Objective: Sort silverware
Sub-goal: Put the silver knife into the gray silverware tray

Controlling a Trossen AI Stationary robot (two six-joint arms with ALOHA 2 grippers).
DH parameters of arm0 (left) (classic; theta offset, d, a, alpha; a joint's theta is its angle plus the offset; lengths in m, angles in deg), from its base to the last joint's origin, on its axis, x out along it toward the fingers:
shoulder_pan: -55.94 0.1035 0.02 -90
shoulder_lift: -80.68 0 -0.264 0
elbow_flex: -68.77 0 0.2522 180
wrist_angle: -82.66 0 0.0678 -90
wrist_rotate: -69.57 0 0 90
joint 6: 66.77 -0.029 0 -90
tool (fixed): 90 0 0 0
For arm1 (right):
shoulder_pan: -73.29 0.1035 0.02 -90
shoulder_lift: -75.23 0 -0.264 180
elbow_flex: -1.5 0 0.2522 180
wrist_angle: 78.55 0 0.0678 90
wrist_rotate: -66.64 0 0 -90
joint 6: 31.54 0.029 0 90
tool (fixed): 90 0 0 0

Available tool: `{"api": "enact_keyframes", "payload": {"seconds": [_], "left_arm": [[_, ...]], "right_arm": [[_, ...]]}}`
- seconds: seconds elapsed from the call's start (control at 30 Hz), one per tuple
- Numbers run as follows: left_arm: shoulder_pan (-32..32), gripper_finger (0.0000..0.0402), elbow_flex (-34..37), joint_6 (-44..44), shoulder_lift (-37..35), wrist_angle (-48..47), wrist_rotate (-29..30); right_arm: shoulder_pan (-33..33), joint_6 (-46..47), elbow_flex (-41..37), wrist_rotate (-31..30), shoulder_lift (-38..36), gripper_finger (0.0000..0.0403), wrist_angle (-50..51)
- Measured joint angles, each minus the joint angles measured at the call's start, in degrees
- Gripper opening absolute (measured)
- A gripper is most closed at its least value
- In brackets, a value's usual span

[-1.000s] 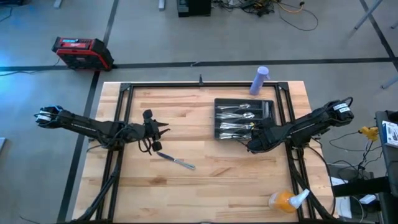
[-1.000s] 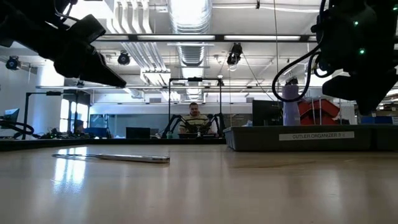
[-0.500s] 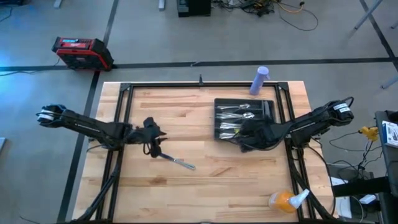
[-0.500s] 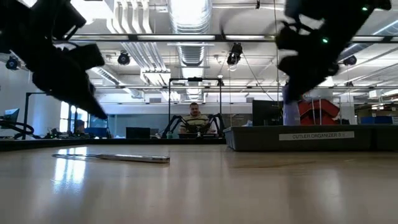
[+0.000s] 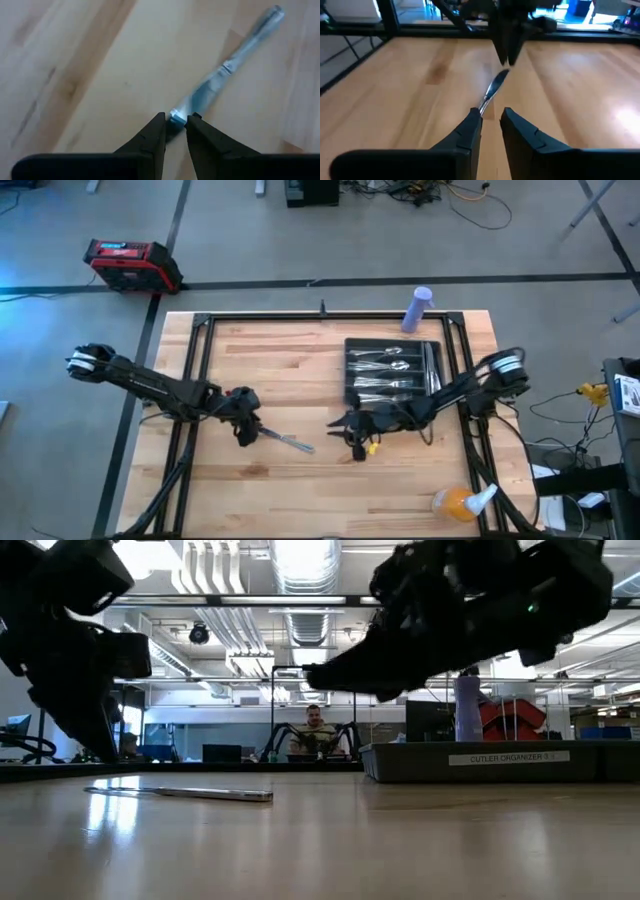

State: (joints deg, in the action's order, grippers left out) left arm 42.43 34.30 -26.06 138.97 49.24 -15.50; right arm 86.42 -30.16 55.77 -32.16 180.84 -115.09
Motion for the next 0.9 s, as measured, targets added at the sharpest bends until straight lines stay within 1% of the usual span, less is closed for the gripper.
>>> {"api": "enact_keyframes", "payload": {"seconds": [0.1,0.2,0.27,0.3,0.37,0.43,0.57,0.7,0.8,0.9], "left_arm": [[-1.8,0.0063,-0.3,3.0,-0.7,-1.8,0.2],[-3.1,0.0063,-0.1,4.3,0.2,-2.6,3.4],[-3.3,0.0063,0.9,4.4,1.0,-2.7,4.9],[-3.3,0.0063,1.3,4.4,1.8,-2.5,5.0],[-3.3,0.0063,2.4,4.5,3.5,-1.5,5.3],[-3.3,0.0063,3.5,5.9,4.7,-0.3,5.5],[-3.4,0.0063,5.1,9.7,6.6,3.9,6.5],[-3.5,0.0062,5.3,23.0,7.1,4.3,7.0],[-4.4,0.0062,5.4,26.4,7.3,4.6,7.6],[-4.7,0.0062,5.4,29.4,7.3,4.2,7.7]], "right_arm": [[0.0,0.6,3.8,-0.2,5.7,0.0039,-0.1],[0.1,1.6,6.4,-0.1,9.4,0.0025,-0.1],[0.2,2.1,7.4,0.3,11.2,0.0019,-2.4],[0.2,2.3,7.6,1.0,11.9,0.0017,-4.1],[0.0,3.1,7.9,4.2,13.2,0.0017,-7.3],[-0.7,4.7,8.7,7.6,14.6,0.0023,-8.3],[-2.3,6.2,9.5,11.7,17.7,0.0056,-7.8],[-2.7,6.2,10.7,12.3,19.1,0.0114,-4.2],[-2.7,4.8,11.6,12.2,18.8,0.0160,-0.3],[-2.7,2.6,13.1,12.2,18.3,0.0195,3.6]]}}
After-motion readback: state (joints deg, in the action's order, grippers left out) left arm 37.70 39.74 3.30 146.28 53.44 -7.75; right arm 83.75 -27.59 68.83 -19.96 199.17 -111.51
